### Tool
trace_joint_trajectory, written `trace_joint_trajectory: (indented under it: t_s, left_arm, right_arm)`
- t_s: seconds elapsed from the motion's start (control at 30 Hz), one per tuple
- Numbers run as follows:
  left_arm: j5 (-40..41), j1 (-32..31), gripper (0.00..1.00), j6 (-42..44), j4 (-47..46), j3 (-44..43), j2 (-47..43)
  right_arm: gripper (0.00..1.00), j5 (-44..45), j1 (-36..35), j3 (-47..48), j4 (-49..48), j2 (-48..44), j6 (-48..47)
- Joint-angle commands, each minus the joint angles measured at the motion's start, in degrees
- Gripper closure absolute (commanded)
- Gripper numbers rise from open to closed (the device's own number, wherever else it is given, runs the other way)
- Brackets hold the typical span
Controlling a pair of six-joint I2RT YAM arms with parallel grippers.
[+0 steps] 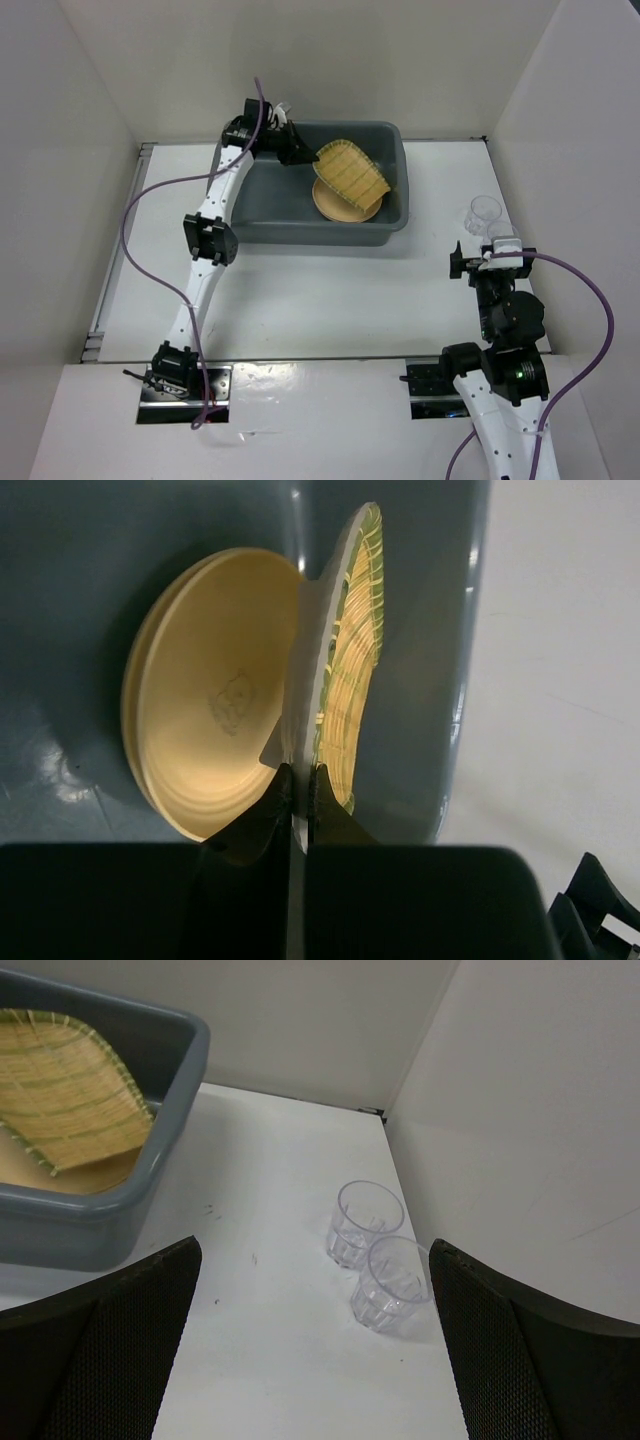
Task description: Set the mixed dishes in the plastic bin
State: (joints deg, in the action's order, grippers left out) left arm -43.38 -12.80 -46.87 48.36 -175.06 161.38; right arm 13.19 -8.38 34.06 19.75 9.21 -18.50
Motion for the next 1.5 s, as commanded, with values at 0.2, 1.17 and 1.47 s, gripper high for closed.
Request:
trace_joint_trajectory:
  t_s: [0.2,1.17,1.47]
  left_arm:
    - [-3.2,-2.1,1.00,-0.5,2.8,-4.8,4.7]
    - [29.3,10.0,0.00,14.3,26.3,-4.8,-24.4]
    - [39.8,7.9,0.00,19.0,26.3,20.4,-39.8]
  right_arm:
    - [0.01,1.0,-0.3,-0.4,-3.0,1.1,0.2]
    - [0.01,10.4,-0.3,12.6,6.8,25.5,5.3]
    - [0.01,-6.7,10.0,39.7,23.1,56.9,3.6]
